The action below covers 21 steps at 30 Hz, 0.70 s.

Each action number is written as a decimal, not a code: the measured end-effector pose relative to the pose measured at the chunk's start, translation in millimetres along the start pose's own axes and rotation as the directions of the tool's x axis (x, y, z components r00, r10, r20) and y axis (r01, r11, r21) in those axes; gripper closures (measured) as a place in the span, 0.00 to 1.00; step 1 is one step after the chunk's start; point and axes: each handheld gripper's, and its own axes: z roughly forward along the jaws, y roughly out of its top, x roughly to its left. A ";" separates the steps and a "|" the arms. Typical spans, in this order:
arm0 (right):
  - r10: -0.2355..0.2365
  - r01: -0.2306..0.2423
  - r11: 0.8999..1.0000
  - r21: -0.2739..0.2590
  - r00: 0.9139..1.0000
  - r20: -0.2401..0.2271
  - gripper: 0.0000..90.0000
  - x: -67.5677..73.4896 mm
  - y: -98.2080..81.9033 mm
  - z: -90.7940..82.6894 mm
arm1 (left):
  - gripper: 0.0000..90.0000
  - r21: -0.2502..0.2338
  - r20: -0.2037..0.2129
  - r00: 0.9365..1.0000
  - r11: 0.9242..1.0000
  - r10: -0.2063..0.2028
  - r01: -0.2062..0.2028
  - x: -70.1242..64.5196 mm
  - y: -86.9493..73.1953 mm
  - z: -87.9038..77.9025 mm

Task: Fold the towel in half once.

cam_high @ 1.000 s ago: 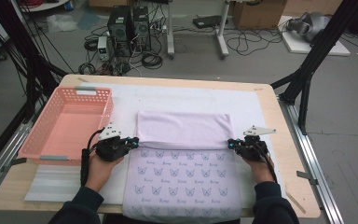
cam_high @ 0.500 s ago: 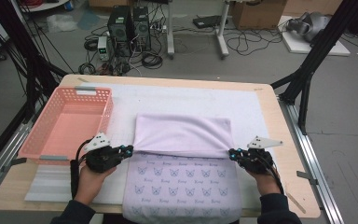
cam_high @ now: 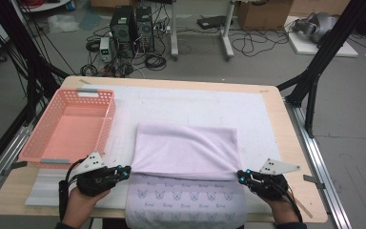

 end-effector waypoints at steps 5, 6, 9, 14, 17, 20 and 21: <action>-0.011 0.011 1.000 0.006 1.000 -0.023 0.94 10.0 -5.7 -10.2 | 0.96 0.039 0.037 0.999 0.999 0.021 -0.023 -9.2 -7.6 -9.9; -0.015 0.015 1.000 0.008 1.000 -0.025 0.94 11.7 -7.2 -11.6 | 0.96 0.049 0.044 0.999 0.998 0.030 -0.032 -11.3 -9.5 -10.8; -0.017 0.018 1.000 0.024 0.999 -0.033 0.94 17.9 -11.7 -16.9 | 0.96 0.077 0.067 0.997 0.996 0.046 -0.051 -18.1 -14.6 -13.7; -0.021 0.023 0.999 0.040 0.999 -0.048 0.94 27.2 -19.5 -24.1 | 0.96 0.110 0.101 0.993 0.991 0.062 -0.073 -23.9 -20.0 -17.6; -0.022 0.025 0.998 0.055 0.998 -0.051 0.77 28.8 -21.7 -21.5 | 0.80 0.093 0.121 0.992 0.995 0.021 -0.032 -18.8 -18.0 -14.4; 0.021 -0.022 1.000 -0.019 0.999 -0.034 0.61 20.2 -16.0 -22.0 | 0.45 0.054 0.105 0.993 0.998 -0.050 0.045 -9.4 -5.4 -8.5; 0.040 -0.041 0.998 -0.047 0.999 -0.020 0.59 16.0 -12.7 -22.0 | 0.44 0.026 0.096 0.994 0.998 -0.051 0.049 -6.3 -0.1 -6.6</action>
